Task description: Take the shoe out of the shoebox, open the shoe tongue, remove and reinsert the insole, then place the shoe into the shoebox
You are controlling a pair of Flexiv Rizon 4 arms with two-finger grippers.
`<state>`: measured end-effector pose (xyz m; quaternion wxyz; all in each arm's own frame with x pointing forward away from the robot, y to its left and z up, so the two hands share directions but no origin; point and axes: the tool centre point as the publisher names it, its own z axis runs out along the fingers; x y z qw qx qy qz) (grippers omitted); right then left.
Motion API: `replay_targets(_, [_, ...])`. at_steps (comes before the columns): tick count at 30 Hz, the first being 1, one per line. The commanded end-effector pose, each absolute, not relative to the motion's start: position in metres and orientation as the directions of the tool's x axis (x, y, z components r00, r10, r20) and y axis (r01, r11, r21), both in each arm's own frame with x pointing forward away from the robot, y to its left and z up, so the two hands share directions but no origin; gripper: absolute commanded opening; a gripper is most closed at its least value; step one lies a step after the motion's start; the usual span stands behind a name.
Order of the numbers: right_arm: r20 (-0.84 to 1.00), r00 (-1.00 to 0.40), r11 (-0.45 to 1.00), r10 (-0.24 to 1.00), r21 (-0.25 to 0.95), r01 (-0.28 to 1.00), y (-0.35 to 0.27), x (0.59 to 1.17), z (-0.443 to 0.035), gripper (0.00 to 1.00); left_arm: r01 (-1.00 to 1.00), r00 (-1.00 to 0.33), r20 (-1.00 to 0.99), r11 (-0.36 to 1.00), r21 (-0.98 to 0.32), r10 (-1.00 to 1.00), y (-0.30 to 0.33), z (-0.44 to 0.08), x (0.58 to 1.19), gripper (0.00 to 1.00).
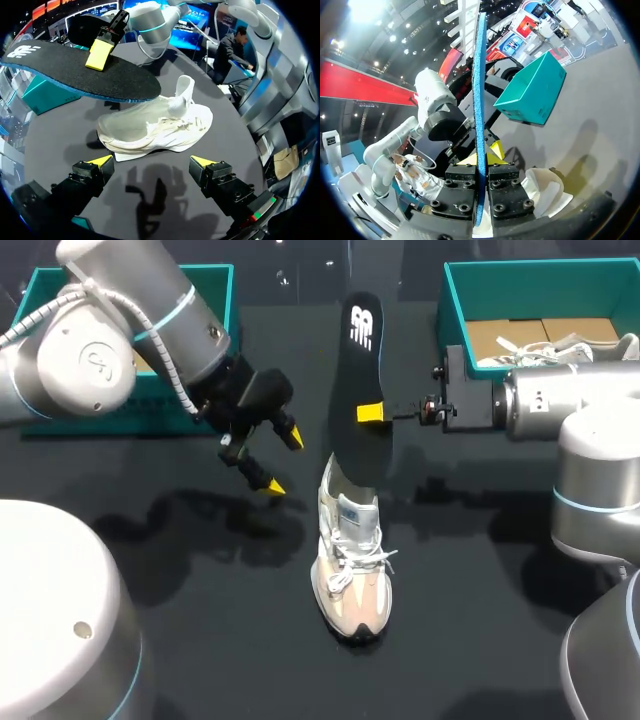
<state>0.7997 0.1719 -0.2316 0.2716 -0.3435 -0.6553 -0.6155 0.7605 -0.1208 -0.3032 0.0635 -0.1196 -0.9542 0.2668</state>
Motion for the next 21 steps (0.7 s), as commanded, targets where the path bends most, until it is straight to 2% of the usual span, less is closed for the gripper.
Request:
replay_targets(1, [0.765,-0.634,-0.026,0.112,0.640,0.768,0.179,0.802,-0.233,0.00,0.205,-0.962,0.057,0.848,-0.489,0.265,-0.134,-0.316,0.765,1.00])
replay_targets(7, [0.756,-0.644,-0.057,0.117,0.653,0.755,0.183,0.812,-0.235,0.00,0.189,-0.972,0.049,0.883,-0.429,0.231,-0.143,-0.332,0.768,1.00])
replay_targets(21, [0.740,-0.660,-0.080,0.131,0.671,0.737,0.189,0.824,-0.244,0.00,0.150,-0.981,0.053,0.907,-0.393,0.186,-0.151,-0.354,0.775,1.00])
